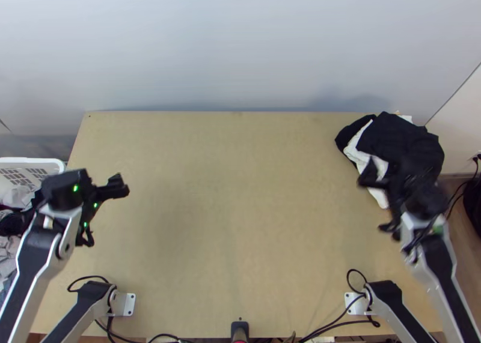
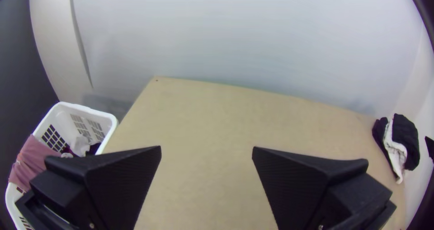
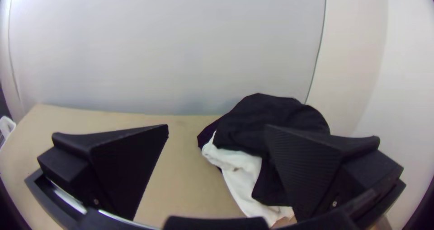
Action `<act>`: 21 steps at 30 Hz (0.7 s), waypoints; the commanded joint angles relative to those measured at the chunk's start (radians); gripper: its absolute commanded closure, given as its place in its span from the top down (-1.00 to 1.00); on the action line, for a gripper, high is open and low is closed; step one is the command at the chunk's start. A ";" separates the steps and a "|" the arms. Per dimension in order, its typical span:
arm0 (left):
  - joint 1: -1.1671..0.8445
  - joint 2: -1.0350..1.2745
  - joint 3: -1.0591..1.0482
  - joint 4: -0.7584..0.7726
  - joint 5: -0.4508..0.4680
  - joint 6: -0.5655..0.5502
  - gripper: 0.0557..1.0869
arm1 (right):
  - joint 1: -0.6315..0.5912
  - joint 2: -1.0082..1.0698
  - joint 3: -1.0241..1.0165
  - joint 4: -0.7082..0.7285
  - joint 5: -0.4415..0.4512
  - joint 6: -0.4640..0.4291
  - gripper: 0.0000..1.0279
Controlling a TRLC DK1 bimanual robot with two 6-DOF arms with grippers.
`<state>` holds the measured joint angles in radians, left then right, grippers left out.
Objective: Fold the t-shirt
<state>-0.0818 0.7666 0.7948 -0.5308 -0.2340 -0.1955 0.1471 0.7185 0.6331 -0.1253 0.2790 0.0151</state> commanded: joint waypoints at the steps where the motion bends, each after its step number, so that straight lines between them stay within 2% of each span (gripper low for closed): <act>1: 0.037 -0.182 -0.241 0.183 -0.091 0.082 0.90 | 0.229 -0.320 -0.389 0.202 0.121 -0.136 0.92; 3: 0.063 -0.216 -0.301 0.258 -0.107 0.110 0.90 | 0.269 -0.395 -0.458 0.197 0.143 -0.167 0.92; 7: 0.122 -0.240 -0.401 0.396 -0.105 0.142 0.90 | 0.241 -0.516 -0.562 0.138 0.147 -0.184 0.92; 9: 0.122 -0.263 -0.450 0.439 -0.103 0.146 0.90 | 0.233 -0.631 -0.592 0.070 0.146 -0.179 0.92; 12: 0.105 -0.323 -0.532 0.508 -0.093 0.146 0.90 | 0.223 -0.633 -0.589 0.058 0.147 -0.142 0.92; 16: 0.022 -0.382 -0.611 0.505 -0.088 0.146 0.90 | 0.209 -0.666 -0.589 0.055 0.147 -0.132 0.92; 21: -0.064 -0.599 -0.701 0.385 -0.088 0.145 0.90 | 0.180 -0.712 -0.589 0.053 0.147 -0.132 0.92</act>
<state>-0.0570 0.3862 0.2276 -0.0811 -0.3256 -0.0536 0.3531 0.0784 0.0689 -0.0624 0.4232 -0.1238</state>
